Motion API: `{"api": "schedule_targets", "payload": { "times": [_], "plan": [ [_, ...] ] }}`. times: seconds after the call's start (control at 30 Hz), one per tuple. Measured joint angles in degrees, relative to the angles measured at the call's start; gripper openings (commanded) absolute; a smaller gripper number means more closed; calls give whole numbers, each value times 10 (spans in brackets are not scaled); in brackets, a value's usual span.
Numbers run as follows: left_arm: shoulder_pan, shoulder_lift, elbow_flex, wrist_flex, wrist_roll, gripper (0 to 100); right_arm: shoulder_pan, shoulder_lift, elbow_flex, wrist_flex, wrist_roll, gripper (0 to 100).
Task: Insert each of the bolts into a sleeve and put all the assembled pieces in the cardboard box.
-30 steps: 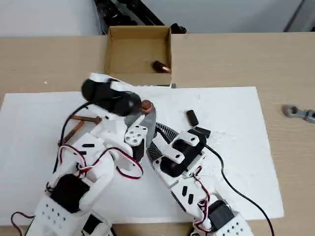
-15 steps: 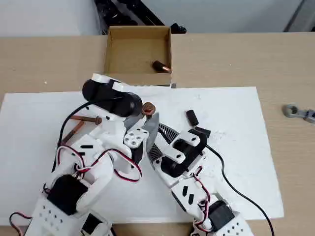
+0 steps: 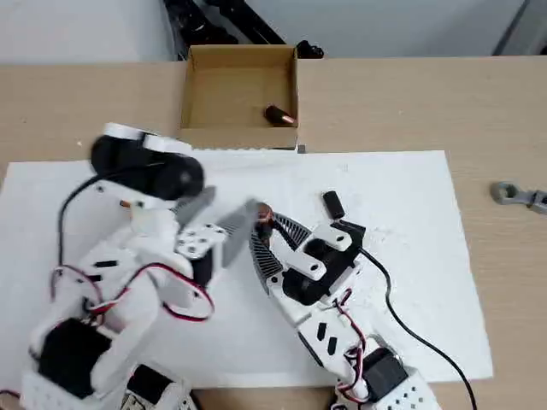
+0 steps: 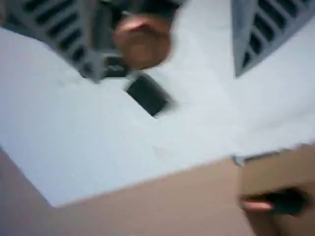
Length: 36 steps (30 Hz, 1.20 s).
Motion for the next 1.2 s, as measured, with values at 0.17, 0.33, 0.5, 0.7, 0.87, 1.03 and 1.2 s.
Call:
{"api": "schedule_targets", "payload": {
  "times": [0.17, 0.33, 0.5, 0.7, 0.87, 1.03, 1.2],
  "plan": [
    [-62, 0, -3, 2, -69, 5, 41, 86, -97, 0, -1, 5],
    [-100, 0, -3, 29, -82, 5, 65, 245, -233, 0, -26, 4],
    [-107, 0, -3, 57, -83, 5, 91, 427, -379, 0, -42, 4],
    [-107, 0, -3, 83, -84, 5, 131, 638, -542, 0, -45, 4],
    [-107, 0, -3, 88, -84, 5, 138, 782, -661, 0, -45, 4],
    [-107, -3, 5, 88, -84, 5, 151, 920, -759, -37, -47, 4],
    [-107, 0, 33, 88, -84, 5, 175, 1059, -858, -71, -47, 4]
  ]
}}
